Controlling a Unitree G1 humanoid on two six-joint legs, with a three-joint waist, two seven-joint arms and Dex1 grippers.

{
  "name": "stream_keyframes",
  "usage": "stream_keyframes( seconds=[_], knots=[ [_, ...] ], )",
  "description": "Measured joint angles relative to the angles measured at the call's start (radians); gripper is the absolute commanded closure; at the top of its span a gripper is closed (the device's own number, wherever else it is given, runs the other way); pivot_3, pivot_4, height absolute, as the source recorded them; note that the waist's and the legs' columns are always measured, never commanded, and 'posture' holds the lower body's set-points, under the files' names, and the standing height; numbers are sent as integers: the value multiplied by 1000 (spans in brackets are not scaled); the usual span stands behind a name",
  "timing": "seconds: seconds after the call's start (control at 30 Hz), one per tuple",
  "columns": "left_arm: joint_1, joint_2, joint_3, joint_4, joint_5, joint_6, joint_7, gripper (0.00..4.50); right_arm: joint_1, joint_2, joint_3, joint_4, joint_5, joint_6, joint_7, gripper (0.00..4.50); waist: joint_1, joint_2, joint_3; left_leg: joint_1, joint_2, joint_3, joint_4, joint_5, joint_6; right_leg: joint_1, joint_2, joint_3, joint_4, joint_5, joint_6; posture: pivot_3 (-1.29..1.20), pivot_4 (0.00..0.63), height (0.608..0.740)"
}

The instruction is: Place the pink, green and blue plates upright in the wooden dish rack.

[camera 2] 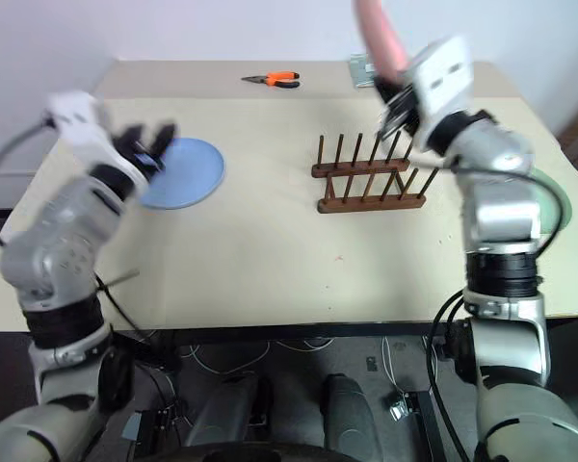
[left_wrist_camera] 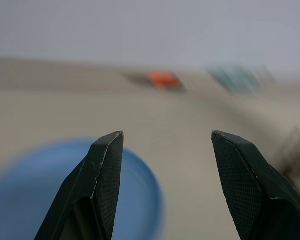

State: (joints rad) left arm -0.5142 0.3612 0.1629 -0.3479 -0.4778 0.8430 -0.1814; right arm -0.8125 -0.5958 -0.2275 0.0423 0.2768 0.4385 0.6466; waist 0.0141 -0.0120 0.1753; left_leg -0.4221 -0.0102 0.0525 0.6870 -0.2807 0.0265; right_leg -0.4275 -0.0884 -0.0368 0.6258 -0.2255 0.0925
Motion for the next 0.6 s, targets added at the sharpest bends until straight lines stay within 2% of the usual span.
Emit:
stream_keyframes(
  seconds=[0.13, 0.23, 0.4, 0.6],
  knots=[
    [88, 73, -173, -59, 27, -121, -199, 1652, -2, -51, -88, 14, 149, 203, 34, 4500, -13, 4, 0, 0, 0, 1, -6, 0, 0, -3, 0, 2, -2, -1, -4, 0, 150, 740],
    [135, 64, -258, -66, 37, -177, -277, 1652, -21, -53, -125, 91, 209, 283, 29, 4500, -27, 6, 0, 1, 1, 1, -8, -2, 4, -3, 0, 2, -2, -1, -4, 0, 150, 740],
    [149, 38, -266, -66, 34, -194, -295, 1652, -67, -52, -166, 185, 265, 377, -16, 4500, -27, 8, 1, 0, 1, 1, -7, -2, 5, -4, 0, 2, -1, 0, -1, 0, 150, 740],
    [186, 40, -264, -67, 40, -196, -294, 1652, -99, -52, -209, 200, 340, 437, -45, 4500, -24, 8, 1, -1, 1, 1, -6, -3, 6, -4, 0, 2, -1, 0, -1, 0, 150, 740]
  ],
)
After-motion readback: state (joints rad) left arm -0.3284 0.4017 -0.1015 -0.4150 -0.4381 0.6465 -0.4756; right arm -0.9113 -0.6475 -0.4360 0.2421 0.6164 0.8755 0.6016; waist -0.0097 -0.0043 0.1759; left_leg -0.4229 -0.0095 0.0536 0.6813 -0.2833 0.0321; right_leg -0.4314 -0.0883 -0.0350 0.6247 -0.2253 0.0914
